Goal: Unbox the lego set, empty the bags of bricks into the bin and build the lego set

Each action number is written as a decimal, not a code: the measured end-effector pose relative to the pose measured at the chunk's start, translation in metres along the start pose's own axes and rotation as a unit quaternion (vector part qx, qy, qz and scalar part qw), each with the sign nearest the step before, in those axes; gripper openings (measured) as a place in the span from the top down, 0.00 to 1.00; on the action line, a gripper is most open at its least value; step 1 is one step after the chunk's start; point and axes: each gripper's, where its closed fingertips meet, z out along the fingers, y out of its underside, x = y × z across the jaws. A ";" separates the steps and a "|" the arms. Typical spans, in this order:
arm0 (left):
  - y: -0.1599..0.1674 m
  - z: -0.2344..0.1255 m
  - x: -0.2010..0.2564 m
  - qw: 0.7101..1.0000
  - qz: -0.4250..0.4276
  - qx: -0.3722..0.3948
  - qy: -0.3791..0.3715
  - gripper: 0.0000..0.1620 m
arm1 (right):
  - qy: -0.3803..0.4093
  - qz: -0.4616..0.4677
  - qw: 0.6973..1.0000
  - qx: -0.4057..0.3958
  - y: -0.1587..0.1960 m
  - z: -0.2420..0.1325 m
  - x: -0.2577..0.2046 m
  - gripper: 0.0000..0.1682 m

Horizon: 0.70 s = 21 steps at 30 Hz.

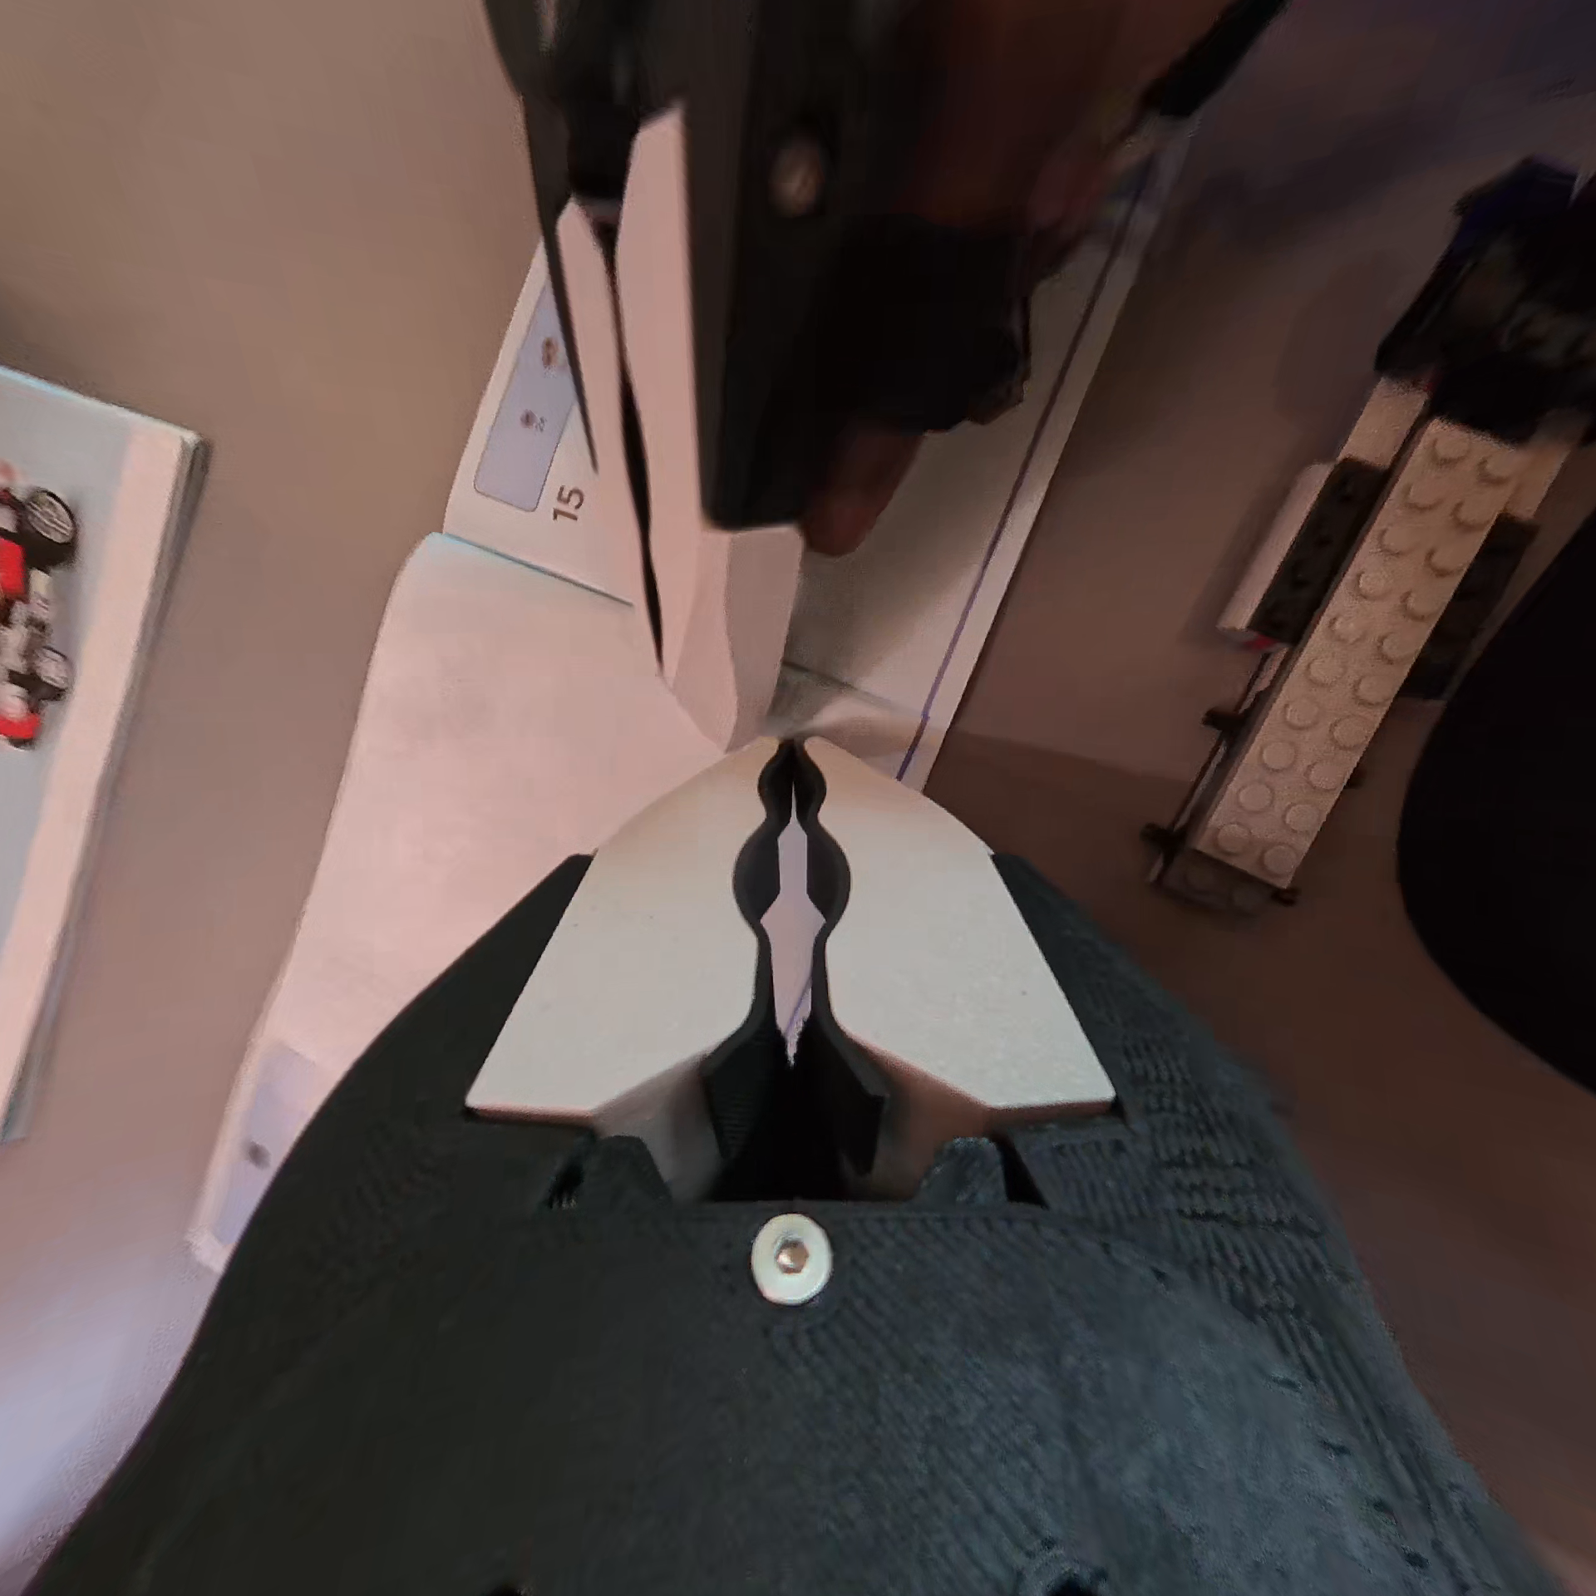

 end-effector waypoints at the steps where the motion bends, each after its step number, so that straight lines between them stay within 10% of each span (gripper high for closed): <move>1: 0.000 0.000 0.000 1.000 0.023 0.000 -0.016 1.00 | 0.006 0.006 1.000 0.003 -0.004 0.000 0.004 1.00; 21: -0.004 0.002 -0.002 0.989 0.089 0.007 -0.116 1.00 | 0.164 -0.161 0.971 0.069 -0.055 -0.023 0.049 0.97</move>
